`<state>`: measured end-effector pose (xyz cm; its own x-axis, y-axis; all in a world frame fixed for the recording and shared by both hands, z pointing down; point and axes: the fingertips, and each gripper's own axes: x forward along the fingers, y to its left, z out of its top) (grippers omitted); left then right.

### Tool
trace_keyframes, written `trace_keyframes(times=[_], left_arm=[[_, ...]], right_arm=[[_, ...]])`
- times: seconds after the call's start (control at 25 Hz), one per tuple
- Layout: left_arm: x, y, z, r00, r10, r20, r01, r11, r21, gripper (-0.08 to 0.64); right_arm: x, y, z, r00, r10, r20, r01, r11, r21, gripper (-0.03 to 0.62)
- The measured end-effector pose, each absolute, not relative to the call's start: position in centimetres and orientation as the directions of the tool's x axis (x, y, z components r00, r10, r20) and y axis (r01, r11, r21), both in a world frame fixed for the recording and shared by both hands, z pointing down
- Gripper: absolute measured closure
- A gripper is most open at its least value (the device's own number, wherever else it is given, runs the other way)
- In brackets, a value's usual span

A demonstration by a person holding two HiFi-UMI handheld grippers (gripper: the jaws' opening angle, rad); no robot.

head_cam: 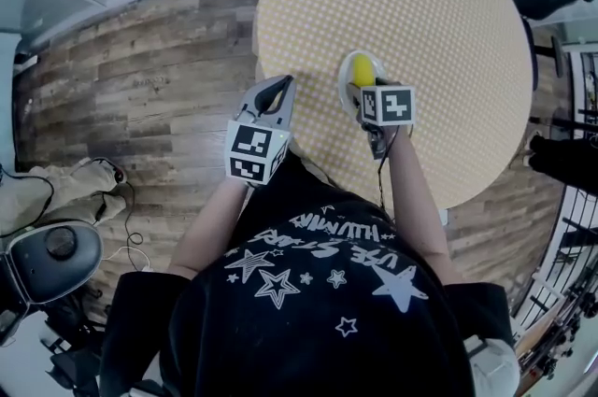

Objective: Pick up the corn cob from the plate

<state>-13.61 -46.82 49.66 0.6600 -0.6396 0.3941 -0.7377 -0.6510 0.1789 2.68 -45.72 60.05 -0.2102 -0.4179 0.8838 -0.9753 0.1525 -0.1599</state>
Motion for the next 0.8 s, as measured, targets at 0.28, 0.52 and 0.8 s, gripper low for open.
trace_keyframes(times=[0.28,0.52,0.8], left_arm=[[-13.8,-47.0,49.3,0.663,-0.638,0.391,-0.729,-0.669,0.145,0.552],[-14.9,-47.3,50.0,0.637,-0.659,0.4,-0.754,-0.64,0.146,0.552],[-13.9,-46.3,49.9,0.649,-0.643,0.407,-0.739,-0.66,0.136,0.552]], right_arm=[[3.2,-46.2,61.4,-0.155,-0.365,0.918,-0.984,0.137,-0.112,0.319],[3.1,-46.6,61.9,-0.136,-0.361,0.922,-0.985,0.153,-0.085,0.321],[3.0,-46.7,62.0,-0.133,-0.38,0.915,-0.984,0.162,-0.076,0.328]])
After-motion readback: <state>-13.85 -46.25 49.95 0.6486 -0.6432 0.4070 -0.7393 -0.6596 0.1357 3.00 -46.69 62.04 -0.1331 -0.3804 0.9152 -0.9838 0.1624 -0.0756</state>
